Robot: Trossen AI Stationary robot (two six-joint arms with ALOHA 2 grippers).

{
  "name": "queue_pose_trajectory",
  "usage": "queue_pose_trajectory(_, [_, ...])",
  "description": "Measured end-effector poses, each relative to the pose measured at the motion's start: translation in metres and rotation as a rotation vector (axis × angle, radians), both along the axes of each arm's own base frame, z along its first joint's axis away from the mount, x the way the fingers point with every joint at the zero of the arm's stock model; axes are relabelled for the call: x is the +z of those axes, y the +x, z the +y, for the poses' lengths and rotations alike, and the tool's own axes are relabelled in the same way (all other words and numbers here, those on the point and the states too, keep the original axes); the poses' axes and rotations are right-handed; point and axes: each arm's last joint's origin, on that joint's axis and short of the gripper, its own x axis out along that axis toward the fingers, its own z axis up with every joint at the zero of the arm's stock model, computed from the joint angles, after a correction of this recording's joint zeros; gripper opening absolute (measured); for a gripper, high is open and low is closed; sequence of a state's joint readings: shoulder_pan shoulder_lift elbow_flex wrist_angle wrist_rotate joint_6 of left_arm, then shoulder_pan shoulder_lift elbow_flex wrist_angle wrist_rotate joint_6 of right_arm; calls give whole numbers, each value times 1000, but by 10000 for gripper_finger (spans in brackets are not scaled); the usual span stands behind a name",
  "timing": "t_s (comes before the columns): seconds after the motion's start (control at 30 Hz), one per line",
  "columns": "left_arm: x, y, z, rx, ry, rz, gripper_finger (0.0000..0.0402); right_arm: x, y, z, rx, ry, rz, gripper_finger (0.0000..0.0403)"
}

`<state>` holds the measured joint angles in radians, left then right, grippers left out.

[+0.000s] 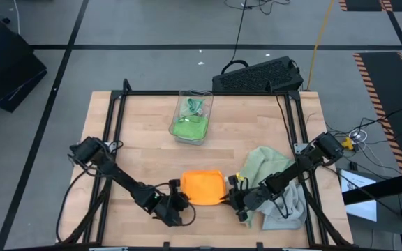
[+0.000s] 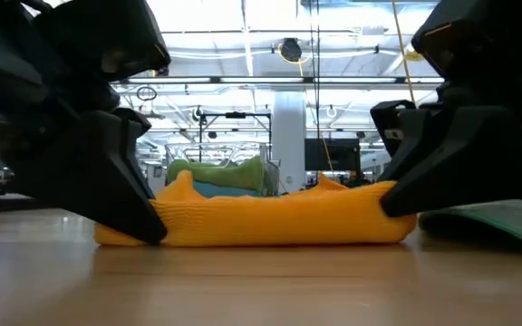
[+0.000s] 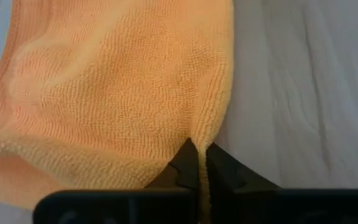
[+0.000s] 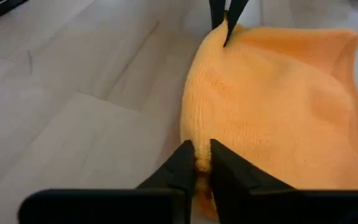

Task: Fold microfiber towels
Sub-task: Fold the yellow towel

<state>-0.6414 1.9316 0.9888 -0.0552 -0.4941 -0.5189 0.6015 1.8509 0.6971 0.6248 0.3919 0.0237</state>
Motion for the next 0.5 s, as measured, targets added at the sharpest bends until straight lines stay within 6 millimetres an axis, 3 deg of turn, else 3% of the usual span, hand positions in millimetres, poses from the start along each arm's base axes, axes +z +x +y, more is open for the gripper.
queue_pose_trajectory(0.13, [8,-2,0,18,-45,1,24,7,-3,4,-8,-25,-36,46])
queue_pose_trajectory(0.33, [8,-3,6,73,-9,2,28,17,-5,6,-15,-25,-67,129])
queue_pose_trajectory(0.5, [6,-4,9,124,-26,19,77,7,-5,7,8,-38,-37,174])
